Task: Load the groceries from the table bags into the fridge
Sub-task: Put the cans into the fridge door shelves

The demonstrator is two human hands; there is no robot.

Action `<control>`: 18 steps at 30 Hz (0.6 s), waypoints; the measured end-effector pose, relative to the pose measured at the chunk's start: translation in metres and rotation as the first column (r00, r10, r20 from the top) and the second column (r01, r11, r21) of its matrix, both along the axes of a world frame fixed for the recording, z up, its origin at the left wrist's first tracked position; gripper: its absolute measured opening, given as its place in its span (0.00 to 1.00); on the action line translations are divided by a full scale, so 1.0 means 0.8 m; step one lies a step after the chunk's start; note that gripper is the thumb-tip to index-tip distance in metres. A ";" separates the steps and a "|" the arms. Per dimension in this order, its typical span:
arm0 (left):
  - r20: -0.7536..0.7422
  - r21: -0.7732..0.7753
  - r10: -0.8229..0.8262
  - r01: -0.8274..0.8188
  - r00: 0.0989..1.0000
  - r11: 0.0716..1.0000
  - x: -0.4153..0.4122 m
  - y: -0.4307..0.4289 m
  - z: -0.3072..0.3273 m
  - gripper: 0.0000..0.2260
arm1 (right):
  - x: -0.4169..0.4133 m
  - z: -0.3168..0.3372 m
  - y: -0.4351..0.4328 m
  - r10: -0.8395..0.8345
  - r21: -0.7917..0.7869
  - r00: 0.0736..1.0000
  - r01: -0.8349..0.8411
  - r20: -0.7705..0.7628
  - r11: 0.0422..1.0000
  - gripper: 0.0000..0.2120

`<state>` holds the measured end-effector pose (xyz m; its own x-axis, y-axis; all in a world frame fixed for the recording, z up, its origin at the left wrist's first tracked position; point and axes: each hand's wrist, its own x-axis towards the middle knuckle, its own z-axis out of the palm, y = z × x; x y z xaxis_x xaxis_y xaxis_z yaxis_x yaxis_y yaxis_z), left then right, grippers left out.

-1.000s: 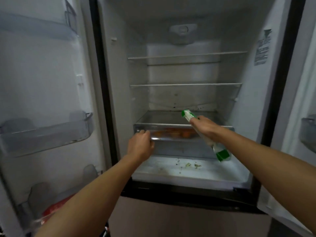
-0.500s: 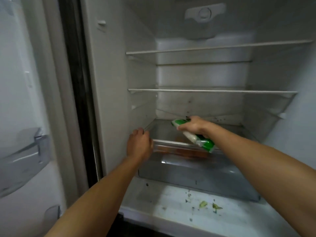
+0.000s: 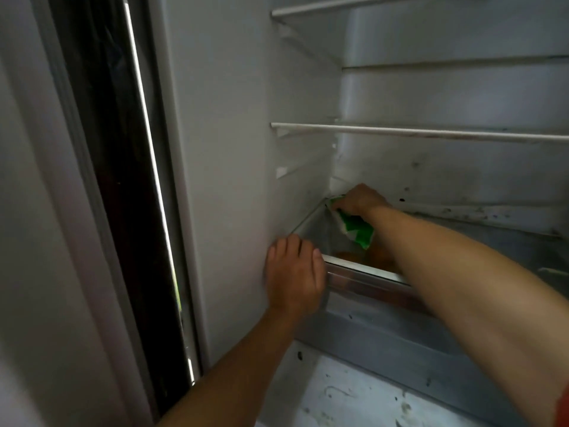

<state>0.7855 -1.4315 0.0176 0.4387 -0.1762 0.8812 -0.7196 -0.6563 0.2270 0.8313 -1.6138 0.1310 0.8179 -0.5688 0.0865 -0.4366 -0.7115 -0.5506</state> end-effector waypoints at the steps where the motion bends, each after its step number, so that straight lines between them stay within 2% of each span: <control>1: 0.006 0.003 0.002 -0.002 1.000 1.000 0.001 0.000 0.000 0.14 | 0.009 0.002 -0.001 0.006 0.041 1.000 -0.007 0.020 0.999 0.21; 5: 0.001 0.008 0.002 -0.002 1.000 1.000 0.003 -0.002 -0.003 0.14 | 0.039 0.006 0.000 0.037 0.127 0.996 -0.048 0.087 0.991 0.15; 13: -0.034 0.015 -0.018 0.018 0.999 1.000 0.003 -0.002 -0.003 0.15 | 0.064 -0.023 -0.012 -0.094 0.015 0.977 0.093 0.190 0.996 0.12; 16: -0.036 0.021 -0.027 0.028 0.999 0.999 0.004 -0.002 -0.003 0.15 | 0.059 -0.022 -0.018 -0.068 -0.026 0.987 0.073 0.147 0.997 0.05; 18: -0.031 0.023 -0.024 0.024 0.999 0.999 0.003 -0.001 -0.003 0.15 | 0.054 -0.013 -0.025 -0.018 -0.021 0.996 0.020 0.092 1.000 0.07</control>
<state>0.7882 -1.4325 0.0154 0.4609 -0.2071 0.8630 -0.7282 -0.6441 0.2343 0.8747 -1.6341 0.1206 0.7947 -0.5817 0.1733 -0.3986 -0.7155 -0.5737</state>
